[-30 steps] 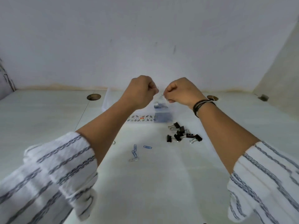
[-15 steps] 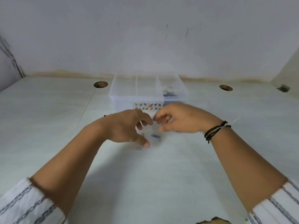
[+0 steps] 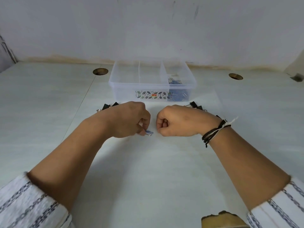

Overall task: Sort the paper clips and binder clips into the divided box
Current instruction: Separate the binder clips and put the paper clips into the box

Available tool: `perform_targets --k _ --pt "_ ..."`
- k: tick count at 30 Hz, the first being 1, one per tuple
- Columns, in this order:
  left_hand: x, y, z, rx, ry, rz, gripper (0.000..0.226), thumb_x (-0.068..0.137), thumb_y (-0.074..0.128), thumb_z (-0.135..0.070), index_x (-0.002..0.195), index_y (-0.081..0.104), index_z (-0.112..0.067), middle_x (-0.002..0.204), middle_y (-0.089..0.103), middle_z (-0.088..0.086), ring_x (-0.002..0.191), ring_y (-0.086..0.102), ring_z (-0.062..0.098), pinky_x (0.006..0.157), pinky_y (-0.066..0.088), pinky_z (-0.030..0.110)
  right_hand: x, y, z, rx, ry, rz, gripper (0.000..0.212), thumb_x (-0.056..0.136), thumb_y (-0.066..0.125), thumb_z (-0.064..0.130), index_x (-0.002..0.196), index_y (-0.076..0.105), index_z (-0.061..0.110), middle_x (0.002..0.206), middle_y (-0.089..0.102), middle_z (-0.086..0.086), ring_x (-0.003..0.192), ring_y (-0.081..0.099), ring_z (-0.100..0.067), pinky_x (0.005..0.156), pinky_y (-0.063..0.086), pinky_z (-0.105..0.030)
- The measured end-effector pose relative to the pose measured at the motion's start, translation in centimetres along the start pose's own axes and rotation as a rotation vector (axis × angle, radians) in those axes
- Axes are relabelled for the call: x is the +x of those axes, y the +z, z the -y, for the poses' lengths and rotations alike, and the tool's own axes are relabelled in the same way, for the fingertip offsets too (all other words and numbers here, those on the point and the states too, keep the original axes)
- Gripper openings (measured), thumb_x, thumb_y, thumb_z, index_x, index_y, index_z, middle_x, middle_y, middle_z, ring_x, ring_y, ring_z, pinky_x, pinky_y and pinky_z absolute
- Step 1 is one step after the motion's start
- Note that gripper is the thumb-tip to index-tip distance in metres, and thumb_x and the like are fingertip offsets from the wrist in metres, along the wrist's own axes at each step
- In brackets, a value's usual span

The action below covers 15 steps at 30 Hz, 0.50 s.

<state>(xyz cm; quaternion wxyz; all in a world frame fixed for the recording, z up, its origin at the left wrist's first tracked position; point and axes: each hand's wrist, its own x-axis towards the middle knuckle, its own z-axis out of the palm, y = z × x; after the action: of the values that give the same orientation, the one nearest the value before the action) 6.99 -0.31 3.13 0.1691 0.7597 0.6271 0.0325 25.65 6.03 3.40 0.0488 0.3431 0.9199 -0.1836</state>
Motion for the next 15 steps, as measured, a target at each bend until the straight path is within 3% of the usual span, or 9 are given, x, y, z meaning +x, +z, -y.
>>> perform_targets --k 4,8,12,15 --pt "0.0 0.1 0.0 0.063 0.024 -0.001 0.01 0.092 0.068 -0.019 0.089 0.066 -0.028 0.095 0.057 -0.011 0.091 0.057 0.013 0.075 0.047 0.028 -0.5 0.0 0.5 -0.049 -0.003 0.035 0.011 0.084 0.063 0.024 0.089 0.072 0.023 0.079 0.07 0.006 0.063 0.057 -0.004 0.052 0.039 -0.018" --pt "-0.3 0.0 -0.3 0.053 0.053 -0.04 0.015 0.092 0.061 -0.012 0.09 0.065 -0.027 0.092 0.067 -0.009 0.084 0.064 0.015 0.075 0.055 0.034 -0.5 0.4 0.4 -0.039 -0.063 -0.056 0.01 0.083 0.065 0.021 0.089 0.072 0.02 0.081 0.071 0.007 0.073 0.064 -0.008 0.059 0.049 -0.021" --pt "-0.4 0.0 0.6 -0.092 0.073 -0.088 0.011 0.087 0.071 -0.016 0.095 0.069 -0.023 0.089 0.071 -0.011 0.082 0.066 0.009 0.076 0.057 0.033 -0.1 0.8 0.1 0.199 -0.065 -0.113 0.011 0.088 0.072 0.025 0.099 0.073 0.024 0.087 0.074 0.011 0.075 0.067 -0.002 0.07 0.055 -0.02" --pt "-0.6 -0.1 1.6 -0.251 0.025 -0.087 0.015 0.082 0.078 -0.015 0.091 0.069 -0.022 0.085 0.075 -0.007 0.077 0.07 0.009 0.076 0.058 0.031 0.3 1.2 0.4 0.261 -0.059 -0.159 0.017 0.089 0.074 0.026 0.106 0.075 0.023 0.083 0.075 0.009 0.07 0.066 -0.001 0.068 0.052 -0.02"
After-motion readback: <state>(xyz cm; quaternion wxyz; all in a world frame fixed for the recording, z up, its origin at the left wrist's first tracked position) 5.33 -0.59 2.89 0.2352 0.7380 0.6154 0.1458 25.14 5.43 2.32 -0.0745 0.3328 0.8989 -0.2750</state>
